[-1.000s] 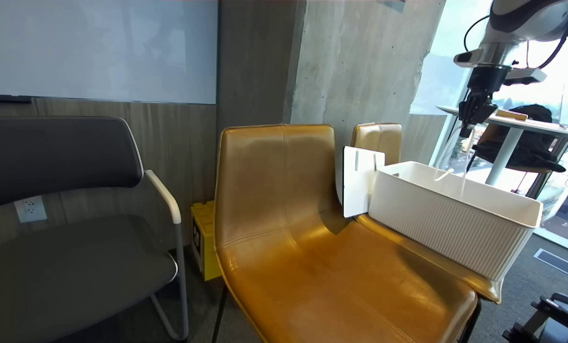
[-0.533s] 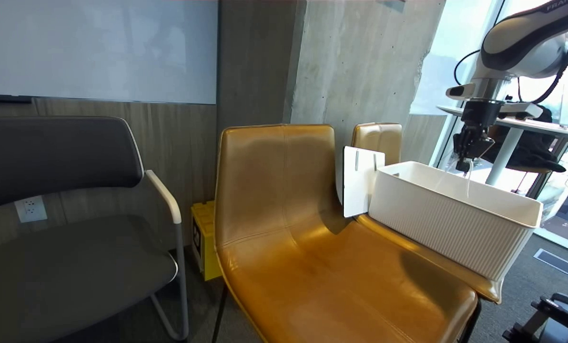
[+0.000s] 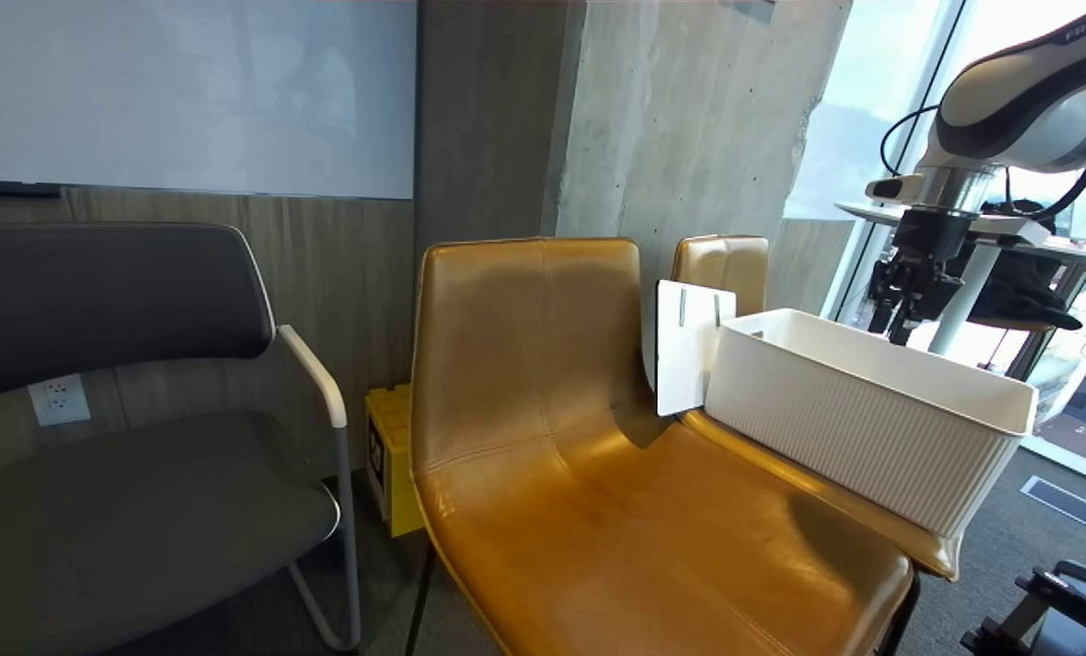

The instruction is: Put the cable inside the storage box, then take it out

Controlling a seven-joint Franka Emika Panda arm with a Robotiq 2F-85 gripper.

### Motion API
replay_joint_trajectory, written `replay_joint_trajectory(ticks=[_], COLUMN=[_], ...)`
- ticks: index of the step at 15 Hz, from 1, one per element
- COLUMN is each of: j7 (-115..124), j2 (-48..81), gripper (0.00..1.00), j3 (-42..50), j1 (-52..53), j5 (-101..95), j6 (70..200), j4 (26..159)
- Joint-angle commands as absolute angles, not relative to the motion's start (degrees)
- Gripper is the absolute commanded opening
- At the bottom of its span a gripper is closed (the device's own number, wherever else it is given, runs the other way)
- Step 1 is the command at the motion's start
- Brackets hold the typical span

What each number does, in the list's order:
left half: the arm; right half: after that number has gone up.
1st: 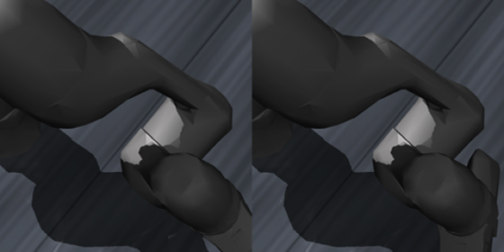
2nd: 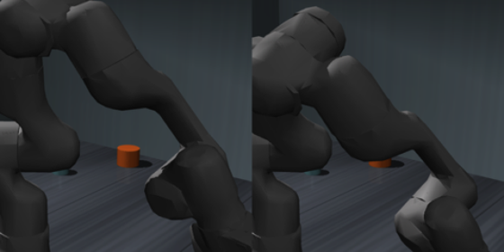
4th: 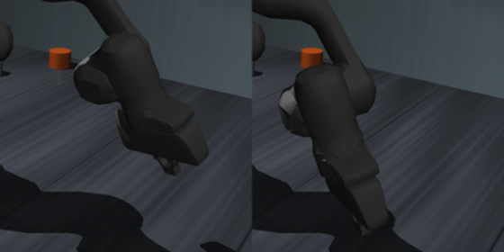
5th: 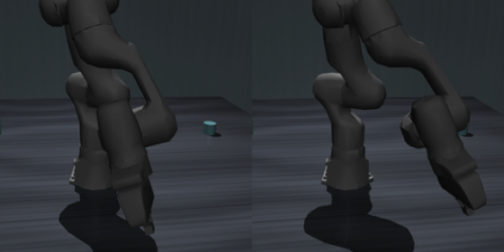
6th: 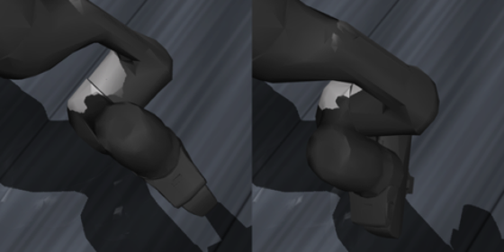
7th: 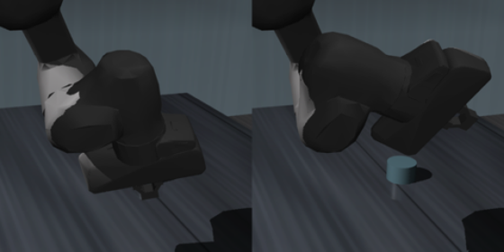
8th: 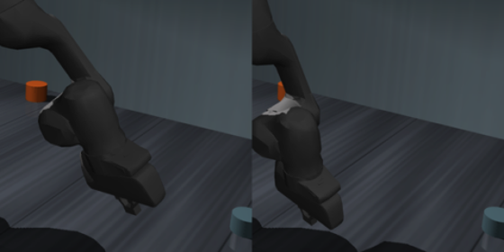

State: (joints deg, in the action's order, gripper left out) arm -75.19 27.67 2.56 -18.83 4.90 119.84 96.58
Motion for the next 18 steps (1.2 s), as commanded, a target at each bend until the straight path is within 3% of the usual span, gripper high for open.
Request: replay_joint_trajectory(ticks=[1,3,18], j7=[-77.51,-77.95,-77.7], j2=[27.5,29.49,53.63], gripper=[0.87,1.0,1.0], j3=[2.3,2.26,2.87], j1=[-18.69,-18.24,-17.37], j5=[5.4,4.81,-5.31], j6=[123.94,125.12,132.91], j4=[98.7,98.21,85.05])
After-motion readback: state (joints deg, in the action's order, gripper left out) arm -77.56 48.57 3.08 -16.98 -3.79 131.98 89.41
